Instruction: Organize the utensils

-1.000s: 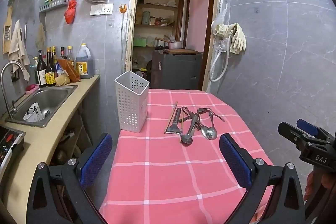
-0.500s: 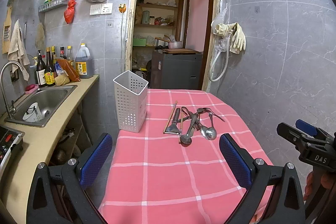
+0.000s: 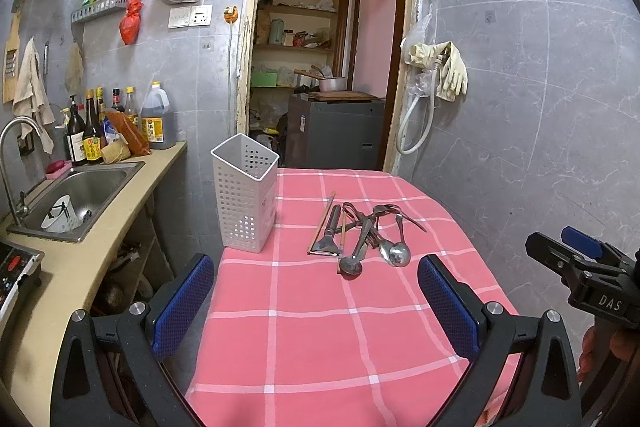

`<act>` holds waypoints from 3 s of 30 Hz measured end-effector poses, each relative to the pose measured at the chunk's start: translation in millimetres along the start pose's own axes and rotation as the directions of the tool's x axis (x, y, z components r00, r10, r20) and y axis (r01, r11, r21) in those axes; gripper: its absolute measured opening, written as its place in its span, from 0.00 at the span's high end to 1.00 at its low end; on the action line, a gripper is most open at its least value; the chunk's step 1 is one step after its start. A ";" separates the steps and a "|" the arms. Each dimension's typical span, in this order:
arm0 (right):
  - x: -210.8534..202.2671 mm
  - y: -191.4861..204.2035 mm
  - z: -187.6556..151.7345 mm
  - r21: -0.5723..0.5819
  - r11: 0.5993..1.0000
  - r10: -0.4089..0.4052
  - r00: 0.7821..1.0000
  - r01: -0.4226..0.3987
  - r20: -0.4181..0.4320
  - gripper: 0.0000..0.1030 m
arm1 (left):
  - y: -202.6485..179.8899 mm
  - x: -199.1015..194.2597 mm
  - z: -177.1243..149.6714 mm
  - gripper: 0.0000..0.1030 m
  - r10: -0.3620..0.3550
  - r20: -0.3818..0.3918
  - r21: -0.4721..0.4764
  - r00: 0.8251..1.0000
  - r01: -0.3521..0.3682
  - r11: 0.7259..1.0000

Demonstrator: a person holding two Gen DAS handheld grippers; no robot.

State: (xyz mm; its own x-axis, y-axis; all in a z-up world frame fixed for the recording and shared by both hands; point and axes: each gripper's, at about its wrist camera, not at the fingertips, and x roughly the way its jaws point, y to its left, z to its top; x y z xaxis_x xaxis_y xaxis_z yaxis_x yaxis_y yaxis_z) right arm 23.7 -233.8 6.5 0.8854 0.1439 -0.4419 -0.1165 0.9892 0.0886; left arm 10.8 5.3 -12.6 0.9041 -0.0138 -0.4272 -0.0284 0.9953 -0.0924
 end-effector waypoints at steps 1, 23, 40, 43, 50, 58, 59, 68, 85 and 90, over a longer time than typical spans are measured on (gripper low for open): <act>0.1 0.2 -0.2 0.000 1.000 0.000 1.000 0.000 0.000 0.01 | -0.7 0.6 0.0 0.00 0.000 0.000 0.002 1.000 0.000 1.000; 2.7 -4.1 1.1 0.004 1.000 0.002 1.000 -0.002 0.000 0.01 | -8.2 -0.5 1.8 0.00 0.002 0.000 0.006 1.000 -0.002 1.000; 11.0 -0.1 1.7 0.012 1.000 -0.004 1.000 0.005 -0.014 0.01 | -19.7 15.7 7.8 0.00 -0.003 -0.022 0.012 1.000 0.003 1.000; 12.0 -6.0 4.3 0.019 1.000 -0.010 1.000 0.010 -0.018 0.01 | -20.4 18.6 8.9 0.00 -0.008 -0.026 0.012 1.000 0.008 1.000; 14.5 -13.1 9.2 0.036 0.999 -0.031 0.999 0.031 -0.023 0.01 | -22.2 29.0 13.6 0.00 -0.030 -0.033 0.020 0.999 0.031 0.999; 22.3 -4.2 13.8 0.053 0.997 -0.058 0.998 0.059 -0.022 0.01 | -15.2 42.5 18.9 0.00 -0.064 -0.043 0.030 0.997 0.066 0.997; 23.8 -2.8 15.1 0.055 0.996 -0.063 0.998 0.064 -0.021 0.01 | -13.9 44.7 19.9 0.00 -0.070 -0.045 0.031 0.997 0.071 0.997; 40.2 1.8 33.0 0.062 0.991 -0.119 0.993 0.118 0.023 0.01 | -4.5 73.8 39.0 0.00 -0.139 -0.027 0.060 0.990 0.140 0.988; 99.5 -22.1 98.6 -0.002 0.993 -0.114 0.987 0.115 0.111 0.01 | -19.8 147.5 91.7 0.00 -0.226 0.054 0.106 0.973 0.219 0.970; 147.0 -42.0 106.8 -0.020 0.998 -0.066 0.995 0.068 0.075 0.01 | -32.0 185.5 95.4 0.01 -0.200 0.029 0.102 0.979 0.196 0.975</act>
State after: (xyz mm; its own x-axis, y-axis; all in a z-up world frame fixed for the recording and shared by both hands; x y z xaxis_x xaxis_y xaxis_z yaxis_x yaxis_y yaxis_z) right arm 206.8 -257.0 33.1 0.9223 0.0760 -0.3790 -0.0656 0.9970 0.0402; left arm 220.1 -19.9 -3.1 0.9033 -0.2102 -0.3739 0.1935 0.9777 -0.0821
